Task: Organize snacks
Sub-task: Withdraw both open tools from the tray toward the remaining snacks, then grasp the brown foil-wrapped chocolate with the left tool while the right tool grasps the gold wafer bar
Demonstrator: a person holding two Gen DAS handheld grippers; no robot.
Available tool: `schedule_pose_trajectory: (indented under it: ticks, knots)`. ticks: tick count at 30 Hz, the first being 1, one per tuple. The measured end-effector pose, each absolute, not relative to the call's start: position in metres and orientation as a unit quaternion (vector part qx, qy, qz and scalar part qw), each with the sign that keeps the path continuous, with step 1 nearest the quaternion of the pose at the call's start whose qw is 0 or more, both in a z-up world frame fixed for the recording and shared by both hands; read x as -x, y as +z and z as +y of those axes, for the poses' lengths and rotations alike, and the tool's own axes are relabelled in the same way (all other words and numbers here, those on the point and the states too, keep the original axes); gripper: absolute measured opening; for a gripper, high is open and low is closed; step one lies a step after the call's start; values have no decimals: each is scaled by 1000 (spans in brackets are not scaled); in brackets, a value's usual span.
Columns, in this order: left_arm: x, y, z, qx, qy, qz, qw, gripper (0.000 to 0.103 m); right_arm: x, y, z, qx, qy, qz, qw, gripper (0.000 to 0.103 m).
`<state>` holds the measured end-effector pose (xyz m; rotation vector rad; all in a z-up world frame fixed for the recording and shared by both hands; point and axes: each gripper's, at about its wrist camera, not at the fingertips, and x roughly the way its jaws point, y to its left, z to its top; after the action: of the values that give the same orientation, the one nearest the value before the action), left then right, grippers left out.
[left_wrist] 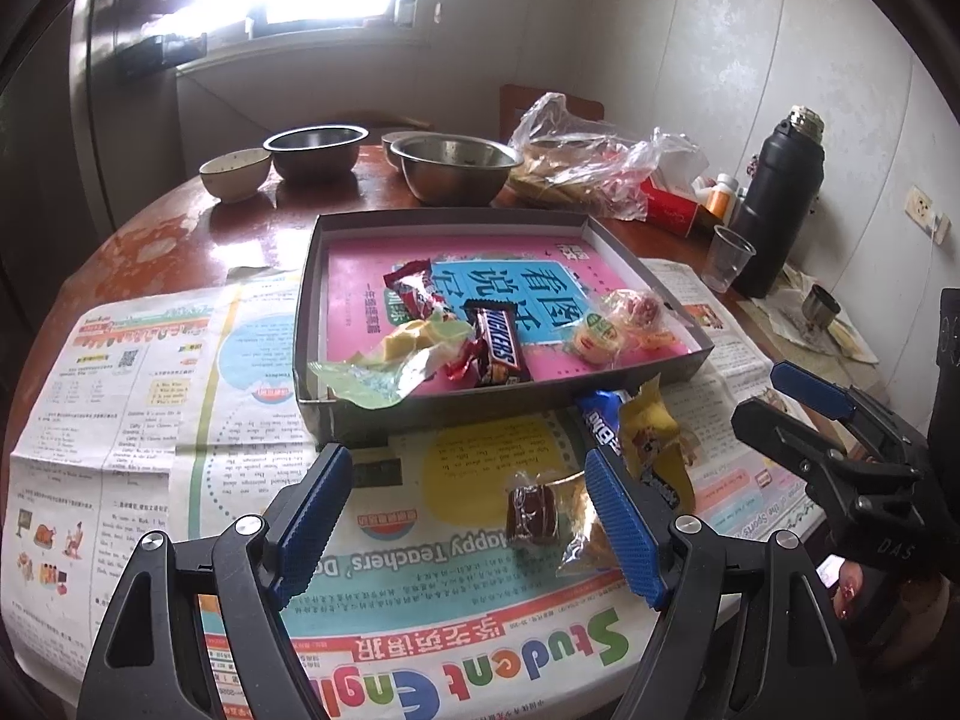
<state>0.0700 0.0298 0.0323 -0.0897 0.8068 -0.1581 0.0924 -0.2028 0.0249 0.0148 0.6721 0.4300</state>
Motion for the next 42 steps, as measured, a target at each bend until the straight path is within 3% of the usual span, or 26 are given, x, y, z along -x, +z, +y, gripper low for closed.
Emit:
schedule_pose_trajectory:
  ticks: [19, 23, 37, 42]
  knots:
    - [-78, 2, 18, 26, -86, 437, 895, 81, -74, -9, -185, 33, 226, 370, 901, 83]
    - [-79, -2, 16, 27, -88, 442, 892, 81, -75, -17, -182, 35, 229, 379, 896, 74]
    - [-88, -17, 14, 32, -87, 458, 884, 81, -82, -32, -174, 34, 238, 385, 891, 59]
    - [-91, -24, 17, 41, -85, 463, 881, 81, -84, -32, -175, 30, 241, 377, 894, 45]
